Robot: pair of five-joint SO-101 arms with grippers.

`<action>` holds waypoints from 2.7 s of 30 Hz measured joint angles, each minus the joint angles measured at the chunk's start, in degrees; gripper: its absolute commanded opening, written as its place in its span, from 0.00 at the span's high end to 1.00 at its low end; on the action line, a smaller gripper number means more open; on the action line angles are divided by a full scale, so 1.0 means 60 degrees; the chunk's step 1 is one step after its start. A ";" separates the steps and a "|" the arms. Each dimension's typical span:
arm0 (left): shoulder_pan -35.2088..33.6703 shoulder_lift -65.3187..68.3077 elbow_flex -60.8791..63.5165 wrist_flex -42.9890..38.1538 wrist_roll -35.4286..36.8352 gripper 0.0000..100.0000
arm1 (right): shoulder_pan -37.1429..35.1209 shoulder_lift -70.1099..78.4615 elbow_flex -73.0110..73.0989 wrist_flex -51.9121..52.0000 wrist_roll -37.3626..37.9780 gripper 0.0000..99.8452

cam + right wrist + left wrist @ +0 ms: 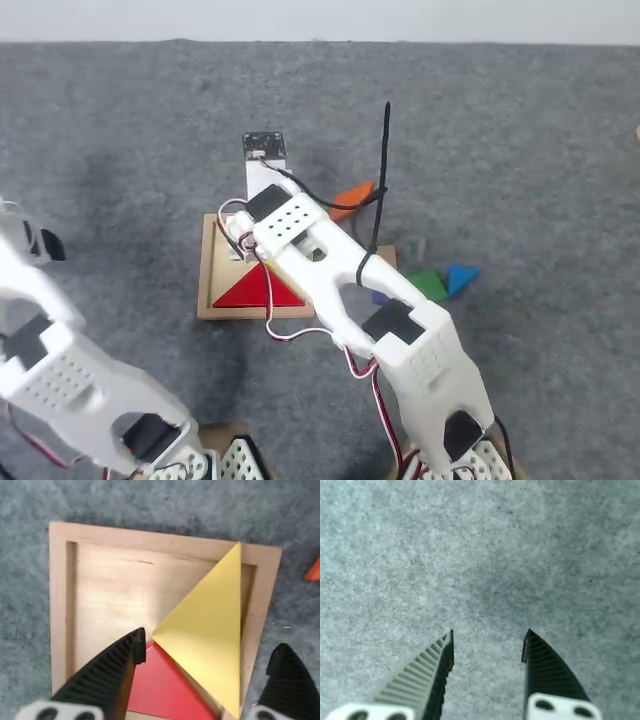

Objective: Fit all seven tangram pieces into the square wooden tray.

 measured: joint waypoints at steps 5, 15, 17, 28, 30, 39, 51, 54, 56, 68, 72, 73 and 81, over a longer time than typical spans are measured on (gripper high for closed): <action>0.0000 0.0000 0.0000 0.0000 0.0000 0.78 | -0.0029 0.0000 0.0000 0.0278 0.0000 0.63; 0.0000 0.0000 0.0000 0.0000 0.0000 0.78 | -0.0703 0.0147 0.0000 0.0147 0.0000 0.63; 0.0000 0.0000 0.0000 0.0000 0.0000 0.78 | -0.0718 0.0396 0.0000 0.0059 0.0000 0.63; 0.0000 0.0000 0.0000 0.0000 0.0000 0.78 | -0.0777 0.0308 -0.0015 0.0059 0.0029 0.63; 0.0000 0.0000 0.0000 0.0000 0.0000 0.78 | -0.0777 0.0044 0.0000 0.0073 0.0278 0.63; 0.0000 0.0000 0.0000 0.0000 0.0000 0.78 | -0.0234 -0.0410 0.0000 -0.0850 0.1421 0.63; 0.0000 0.0000 0.0000 0.0000 0.0000 0.78 | 0.0366 0.0615 0.0000 -0.1465 0.1480 0.63; 0.0000 0.0000 0.0000 0.0000 0.0000 0.78 | 0.0381 0.0615 0.0000 -0.1114 0.1495 0.64; 0.0000 0.0000 0.0000 0.0000 0.0000 0.78 | 0.0425 0.0615 0.0000 -0.0908 0.1495 0.69; 0.0000 0.0000 0.0000 0.0015 0.0000 0.78 | 0.0938 0.0601 -0.0015 -0.0396 0.1509 0.76; 0.0132 0.0000 -0.0015 0.0073 0.0147 0.78 | 0.0938 0.0366 0.0000 -0.0147 0.1509 0.76; 0.0249 0.0000 -0.0044 0.0190 0.0147 0.78 | 0.0938 0.0190 0.0000 -0.0029 0.1509 0.76; 0.1670 -0.1744 -0.0088 0.1319 0.0850 0.78 | 0.1744 -0.2022 0.0000 0.1070 0.1568 0.76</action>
